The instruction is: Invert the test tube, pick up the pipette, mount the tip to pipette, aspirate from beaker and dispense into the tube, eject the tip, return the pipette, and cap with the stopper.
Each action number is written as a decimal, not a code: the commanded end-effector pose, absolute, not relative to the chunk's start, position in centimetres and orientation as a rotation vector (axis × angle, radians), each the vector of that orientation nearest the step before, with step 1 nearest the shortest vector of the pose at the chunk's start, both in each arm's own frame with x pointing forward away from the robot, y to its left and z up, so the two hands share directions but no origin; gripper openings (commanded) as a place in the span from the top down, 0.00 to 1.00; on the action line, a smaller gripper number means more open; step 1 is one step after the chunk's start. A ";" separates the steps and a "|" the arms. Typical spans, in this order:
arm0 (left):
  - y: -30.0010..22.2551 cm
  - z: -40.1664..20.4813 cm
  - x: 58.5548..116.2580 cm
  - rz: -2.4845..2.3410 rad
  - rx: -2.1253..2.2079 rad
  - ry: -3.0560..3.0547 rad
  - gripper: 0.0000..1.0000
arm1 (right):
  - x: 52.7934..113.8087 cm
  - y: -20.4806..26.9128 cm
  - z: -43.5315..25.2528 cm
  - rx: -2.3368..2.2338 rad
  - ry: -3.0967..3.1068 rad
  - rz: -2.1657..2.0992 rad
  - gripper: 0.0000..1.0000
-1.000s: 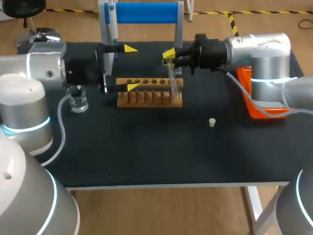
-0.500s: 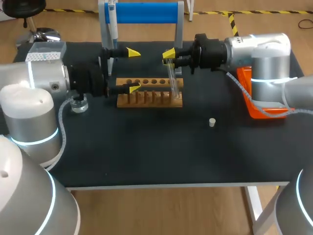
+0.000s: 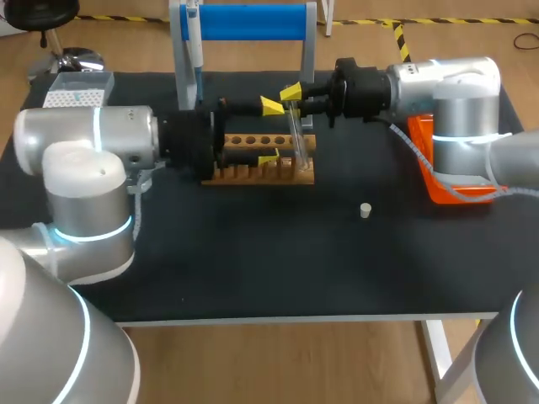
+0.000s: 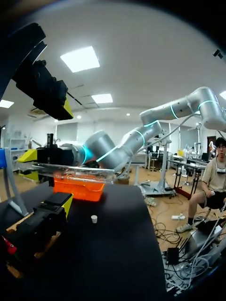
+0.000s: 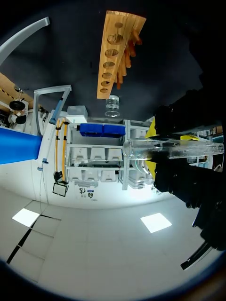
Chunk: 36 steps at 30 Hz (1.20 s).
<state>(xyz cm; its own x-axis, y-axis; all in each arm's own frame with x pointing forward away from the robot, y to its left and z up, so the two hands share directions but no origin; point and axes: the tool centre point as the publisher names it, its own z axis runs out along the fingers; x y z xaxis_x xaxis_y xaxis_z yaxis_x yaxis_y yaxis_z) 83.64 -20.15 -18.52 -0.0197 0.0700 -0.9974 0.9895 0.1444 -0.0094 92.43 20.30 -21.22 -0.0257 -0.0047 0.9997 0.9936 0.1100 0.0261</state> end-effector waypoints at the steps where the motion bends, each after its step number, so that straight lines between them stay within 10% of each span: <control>1: -21.8 -19.4 84.2 -1.094 1.161 1.287 0.00 | 92.5 20.2 -21.2 -1.113 -1.279 -1.144 1.00; 28: -24.3 -20.0 83.3 -1.112 1.225 1.219 0.00 | 92.5 20.2 -21.2 -1.113 -1.279 -1.144 1.00; 36: -24.4 -20.1 83.3 -1.115 1.223 1.221 0.20 | 92.5 20.2 -21.2 -1.113 -1.279 -1.144 1.00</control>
